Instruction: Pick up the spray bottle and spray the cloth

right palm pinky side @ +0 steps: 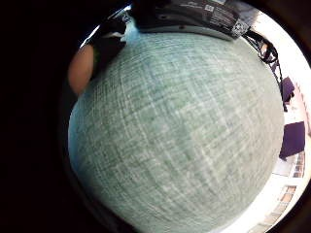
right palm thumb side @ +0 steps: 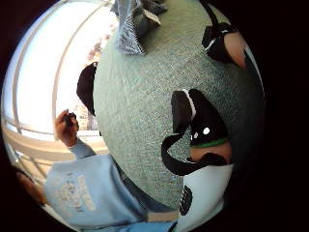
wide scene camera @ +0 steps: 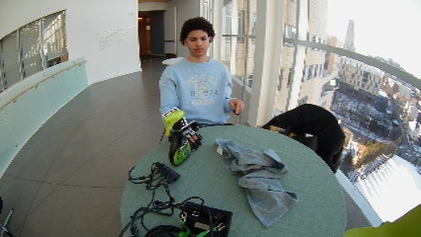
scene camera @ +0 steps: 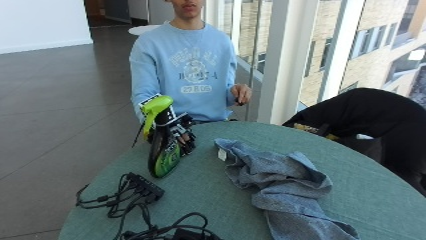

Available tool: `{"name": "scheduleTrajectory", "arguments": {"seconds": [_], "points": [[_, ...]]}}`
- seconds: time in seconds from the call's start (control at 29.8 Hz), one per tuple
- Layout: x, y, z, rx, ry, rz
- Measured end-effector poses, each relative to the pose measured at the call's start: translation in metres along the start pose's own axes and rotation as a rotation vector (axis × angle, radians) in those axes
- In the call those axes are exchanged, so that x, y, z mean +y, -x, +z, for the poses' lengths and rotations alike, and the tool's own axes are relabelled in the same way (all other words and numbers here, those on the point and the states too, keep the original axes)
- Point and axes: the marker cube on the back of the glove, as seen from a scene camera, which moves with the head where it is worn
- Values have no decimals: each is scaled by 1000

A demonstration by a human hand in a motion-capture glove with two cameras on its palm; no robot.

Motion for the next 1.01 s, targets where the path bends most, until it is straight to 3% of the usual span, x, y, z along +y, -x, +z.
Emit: {"name": "scheduleTrajectory", "arguments": {"seconds": [0.27,0.4,0.64,1.01], "points": [[-3,0,-1,-3,-1,7],[-30,4,-14,-14,2,39],[-65,37,-42,42,3,-23],[-74,48,-73,81,-29,-52]]}}
